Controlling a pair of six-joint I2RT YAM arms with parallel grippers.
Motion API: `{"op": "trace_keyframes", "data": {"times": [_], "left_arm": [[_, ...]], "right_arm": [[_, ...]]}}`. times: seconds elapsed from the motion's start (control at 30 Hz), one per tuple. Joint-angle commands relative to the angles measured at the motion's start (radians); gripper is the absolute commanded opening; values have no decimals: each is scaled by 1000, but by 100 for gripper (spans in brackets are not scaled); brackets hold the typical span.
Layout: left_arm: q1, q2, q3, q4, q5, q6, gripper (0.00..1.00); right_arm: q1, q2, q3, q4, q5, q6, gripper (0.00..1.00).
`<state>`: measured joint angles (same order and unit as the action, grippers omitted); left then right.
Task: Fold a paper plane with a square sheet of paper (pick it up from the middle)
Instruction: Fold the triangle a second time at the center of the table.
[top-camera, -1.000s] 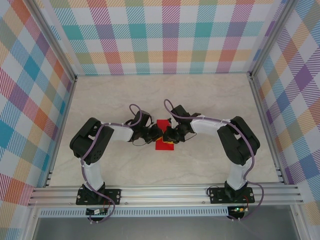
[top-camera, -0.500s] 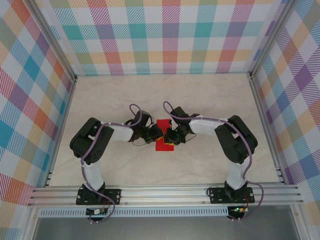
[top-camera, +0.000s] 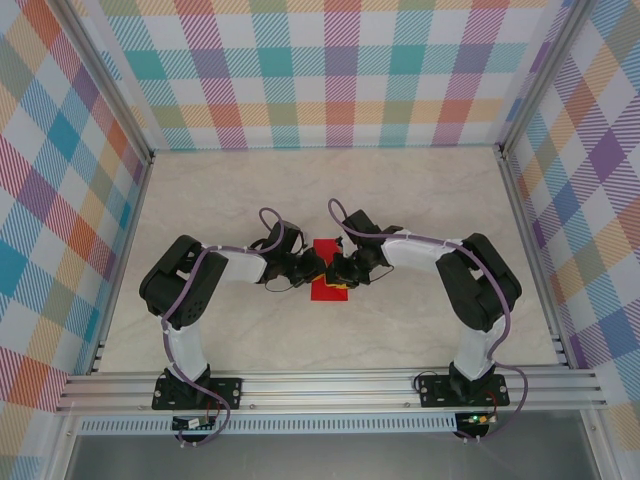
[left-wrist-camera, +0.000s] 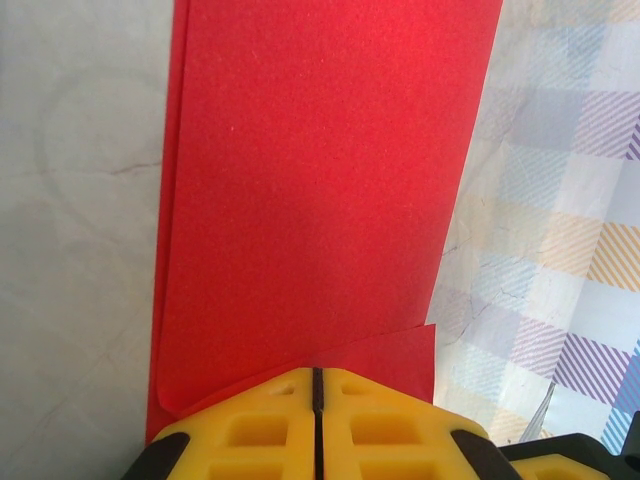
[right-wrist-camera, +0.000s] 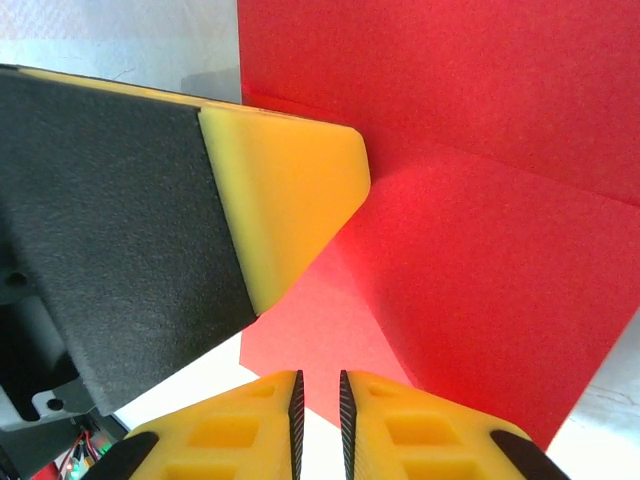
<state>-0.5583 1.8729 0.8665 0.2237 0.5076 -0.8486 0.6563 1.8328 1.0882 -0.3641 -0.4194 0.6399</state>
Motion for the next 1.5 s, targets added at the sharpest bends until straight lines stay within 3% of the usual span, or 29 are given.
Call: {"op": "trace_keyframes", "data": {"times": [0.0,0.47,0.87,1.17,1.47], "left_arm": [[-18,35,-17,-87,-28,18,8],[-18,36,-26,-87,-32,20,7],[-18,40,-20,-86,-30,21,7],[-18,37,-21,-90,-30,21,7],[-18,41,-21,-93,-32,26,7]], "right_arm": [[9,17,-16,-18,-5,-2,20],[3,27,-81,-38,44,0,19],[17,-52,-73,-12,-59,0,22],[12,12,-88,-69,50,-16,21],[-14,-1,-203,53,-69,20,21]]}}
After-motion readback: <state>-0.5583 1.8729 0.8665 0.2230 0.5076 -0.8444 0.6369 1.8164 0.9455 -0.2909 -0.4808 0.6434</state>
